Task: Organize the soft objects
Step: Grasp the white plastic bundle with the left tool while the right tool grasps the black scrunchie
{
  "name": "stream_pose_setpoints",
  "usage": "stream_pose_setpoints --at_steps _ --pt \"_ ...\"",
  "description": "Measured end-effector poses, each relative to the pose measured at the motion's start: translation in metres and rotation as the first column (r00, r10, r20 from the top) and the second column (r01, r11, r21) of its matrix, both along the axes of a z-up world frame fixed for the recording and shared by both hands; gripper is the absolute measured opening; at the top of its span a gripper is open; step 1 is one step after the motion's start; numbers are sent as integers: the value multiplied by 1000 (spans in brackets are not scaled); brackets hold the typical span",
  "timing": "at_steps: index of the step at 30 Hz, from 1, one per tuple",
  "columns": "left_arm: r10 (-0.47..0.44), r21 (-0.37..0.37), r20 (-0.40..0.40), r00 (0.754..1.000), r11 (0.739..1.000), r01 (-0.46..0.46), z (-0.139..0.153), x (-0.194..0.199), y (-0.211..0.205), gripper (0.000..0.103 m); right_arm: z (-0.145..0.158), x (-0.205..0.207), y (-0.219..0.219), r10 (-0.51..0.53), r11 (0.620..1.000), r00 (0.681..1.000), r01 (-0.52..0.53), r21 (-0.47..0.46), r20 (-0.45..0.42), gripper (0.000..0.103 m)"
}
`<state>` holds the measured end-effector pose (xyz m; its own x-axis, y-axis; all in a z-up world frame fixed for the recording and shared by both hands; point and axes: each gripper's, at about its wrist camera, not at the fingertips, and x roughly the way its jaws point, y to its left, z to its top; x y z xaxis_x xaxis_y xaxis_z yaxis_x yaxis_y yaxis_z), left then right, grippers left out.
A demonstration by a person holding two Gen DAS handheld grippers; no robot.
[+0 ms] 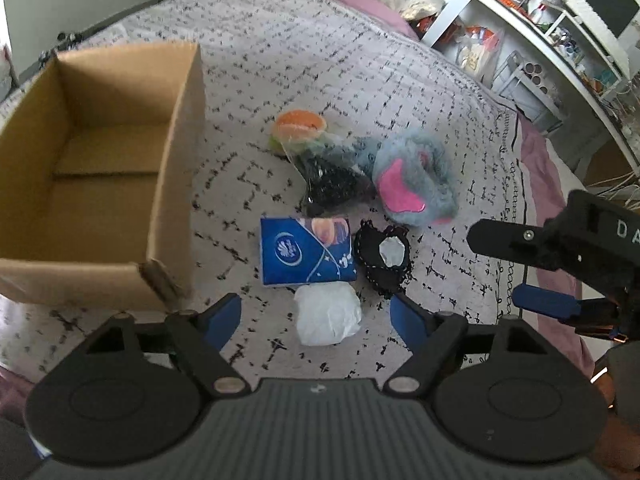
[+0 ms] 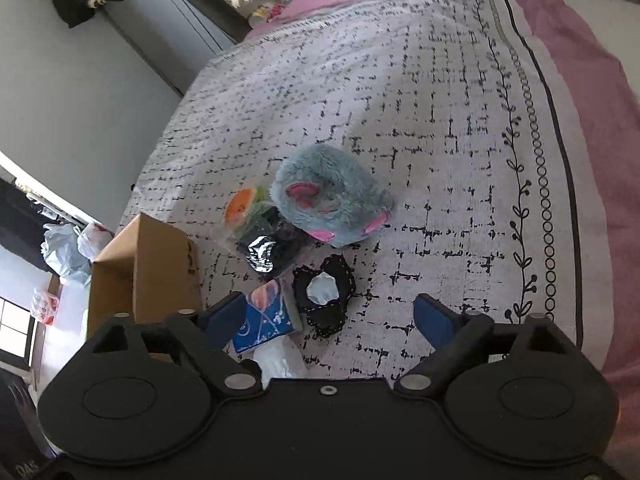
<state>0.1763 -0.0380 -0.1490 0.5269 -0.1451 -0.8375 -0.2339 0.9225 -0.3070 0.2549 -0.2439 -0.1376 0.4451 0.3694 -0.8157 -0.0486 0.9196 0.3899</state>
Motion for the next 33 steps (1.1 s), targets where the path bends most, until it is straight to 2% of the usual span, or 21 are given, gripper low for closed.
stream_pose_setpoints --at_steps 6,14,17,21,30,33 --pt "45 -28 -34 998 999 -46 -18 12 -6 76 -21 15 1 -9 1000 997 12 28 -76 73" --pt "118 -68 -97 988 990 -125 -43 25 -8 65 -45 31 3 -38 998 989 44 36 -143 71" --pt "136 -63 -97 986 988 -142 -46 27 -10 61 -53 37 8 -34 999 986 40 33 -164 70" --pt "148 -56 -109 983 986 -155 -47 30 -10 44 -62 43 11 -47 998 983 53 25 -180 69" --pt "160 -96 -116 980 981 -172 -48 31 -3 44 -73 49 25 -33 999 984 29 -24 -174 68" --pt "153 -100 -115 982 981 -165 -47 30 -2 43 -74 48 29 -7 999 988 0 -41 -155 56"
